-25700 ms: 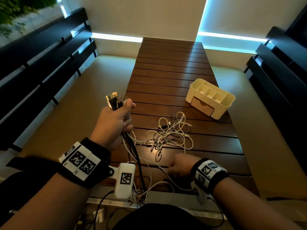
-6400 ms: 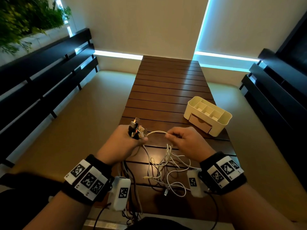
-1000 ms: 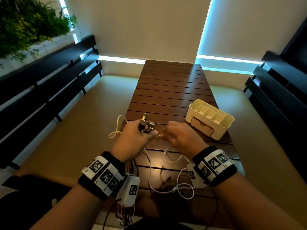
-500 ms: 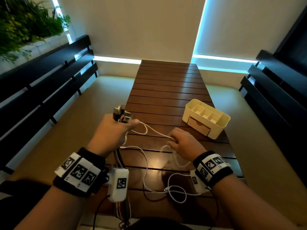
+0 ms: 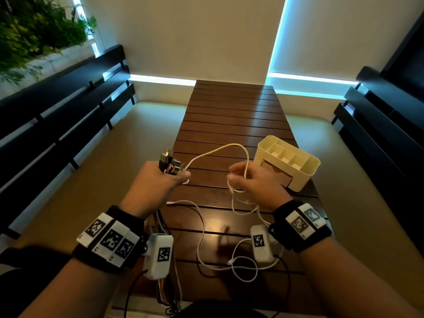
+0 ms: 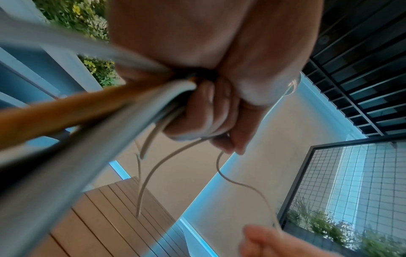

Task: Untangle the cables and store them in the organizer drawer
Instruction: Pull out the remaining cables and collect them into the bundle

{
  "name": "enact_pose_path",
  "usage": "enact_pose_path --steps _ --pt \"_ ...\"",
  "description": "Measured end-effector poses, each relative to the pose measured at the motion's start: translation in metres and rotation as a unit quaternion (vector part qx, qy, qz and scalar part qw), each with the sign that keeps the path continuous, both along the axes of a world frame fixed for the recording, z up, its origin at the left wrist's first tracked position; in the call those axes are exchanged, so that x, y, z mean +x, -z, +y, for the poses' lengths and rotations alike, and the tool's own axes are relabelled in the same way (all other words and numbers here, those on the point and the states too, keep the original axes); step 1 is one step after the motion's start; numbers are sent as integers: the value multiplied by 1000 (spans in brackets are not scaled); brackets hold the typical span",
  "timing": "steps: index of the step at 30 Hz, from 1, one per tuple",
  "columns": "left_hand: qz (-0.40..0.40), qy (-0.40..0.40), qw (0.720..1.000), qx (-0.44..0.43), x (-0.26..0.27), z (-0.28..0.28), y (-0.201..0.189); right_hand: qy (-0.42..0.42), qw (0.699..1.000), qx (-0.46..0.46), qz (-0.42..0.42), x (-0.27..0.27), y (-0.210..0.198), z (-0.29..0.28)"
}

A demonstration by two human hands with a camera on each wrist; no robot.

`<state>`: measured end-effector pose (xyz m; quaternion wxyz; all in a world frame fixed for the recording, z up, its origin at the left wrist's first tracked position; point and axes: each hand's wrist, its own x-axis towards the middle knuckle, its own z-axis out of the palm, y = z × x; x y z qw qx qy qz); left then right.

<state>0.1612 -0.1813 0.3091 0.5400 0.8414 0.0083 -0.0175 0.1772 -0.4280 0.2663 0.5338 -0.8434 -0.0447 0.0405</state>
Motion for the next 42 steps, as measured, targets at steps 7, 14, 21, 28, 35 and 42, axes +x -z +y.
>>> enact_pose_path --steps 7,14,21,28,35,42 --pt "37 -46 997 52 8 10 13 42 979 186 -76 0 -18 1" --pt "-13 -52 996 76 5 8 19 -20 995 -39 -86 -1 -10 3" --pt "-131 68 989 27 -17 -26 12 -132 970 -160 -125 -5 2 20" --pt "-35 190 981 9 -8 -23 15 -173 954 -165 -183 -8 -9 26" --pt "-33 66 987 -145 -9 -15 10 -136 965 -165 -153 -10 11 11" --pt "-14 26 998 -56 -6 -4 7 -114 977 -153 -95 -8 19 -4"
